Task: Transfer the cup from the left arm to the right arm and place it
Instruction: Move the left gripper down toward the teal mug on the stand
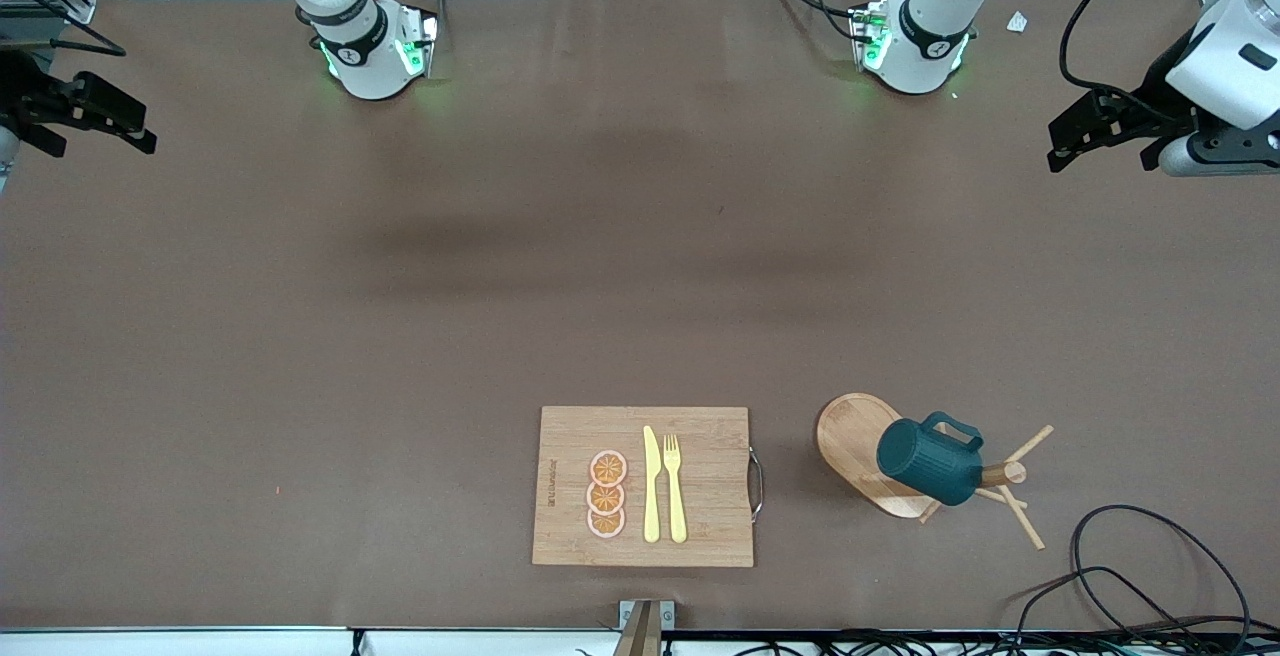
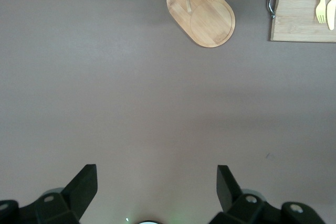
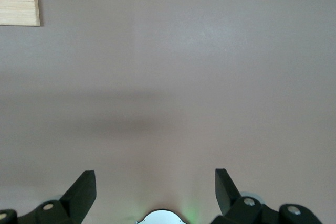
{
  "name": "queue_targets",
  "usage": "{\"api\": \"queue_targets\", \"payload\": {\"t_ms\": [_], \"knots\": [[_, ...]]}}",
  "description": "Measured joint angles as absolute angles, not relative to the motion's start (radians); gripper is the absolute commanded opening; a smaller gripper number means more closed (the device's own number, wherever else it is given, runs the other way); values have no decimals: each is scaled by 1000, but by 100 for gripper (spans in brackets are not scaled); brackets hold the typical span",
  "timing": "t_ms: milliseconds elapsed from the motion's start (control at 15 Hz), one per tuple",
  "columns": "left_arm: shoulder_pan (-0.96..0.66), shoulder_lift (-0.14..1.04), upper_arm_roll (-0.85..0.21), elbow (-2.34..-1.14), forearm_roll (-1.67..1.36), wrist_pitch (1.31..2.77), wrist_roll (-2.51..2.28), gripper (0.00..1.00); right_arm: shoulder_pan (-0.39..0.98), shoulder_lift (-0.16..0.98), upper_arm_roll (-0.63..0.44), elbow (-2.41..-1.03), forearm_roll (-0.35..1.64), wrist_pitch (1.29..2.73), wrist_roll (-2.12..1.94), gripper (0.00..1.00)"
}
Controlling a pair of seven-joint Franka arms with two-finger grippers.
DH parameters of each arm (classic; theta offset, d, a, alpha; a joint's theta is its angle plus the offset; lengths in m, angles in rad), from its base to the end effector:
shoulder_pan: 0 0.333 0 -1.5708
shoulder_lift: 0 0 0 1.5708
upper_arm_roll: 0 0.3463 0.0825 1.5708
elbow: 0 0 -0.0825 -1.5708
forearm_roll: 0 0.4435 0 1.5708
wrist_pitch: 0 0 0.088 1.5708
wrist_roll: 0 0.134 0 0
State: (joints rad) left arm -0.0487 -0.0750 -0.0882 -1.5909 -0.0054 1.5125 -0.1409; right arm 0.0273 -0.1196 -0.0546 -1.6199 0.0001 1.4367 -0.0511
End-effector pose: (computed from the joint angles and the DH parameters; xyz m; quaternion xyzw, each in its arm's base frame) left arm 0.5764 -0.0822 0.6567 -1.0000 -0.0020 0.0017 0.0009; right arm 0.5563 -0.0171 0.6608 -0.9994 -0.0122 0.0317 0.0045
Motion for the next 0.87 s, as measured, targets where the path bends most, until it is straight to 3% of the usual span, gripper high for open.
{"api": "queue_targets", "payload": {"t_ms": [468,869], "knots": [[-46,-59,-87,-1585,-4,1530,-141,100,27,-121,-55,-1620,0,1436,-51,100],[-70,66,-118,-1535,-4,1564,-357,100,27,-122,-56,-1620,0,1433,-51,100]]}}
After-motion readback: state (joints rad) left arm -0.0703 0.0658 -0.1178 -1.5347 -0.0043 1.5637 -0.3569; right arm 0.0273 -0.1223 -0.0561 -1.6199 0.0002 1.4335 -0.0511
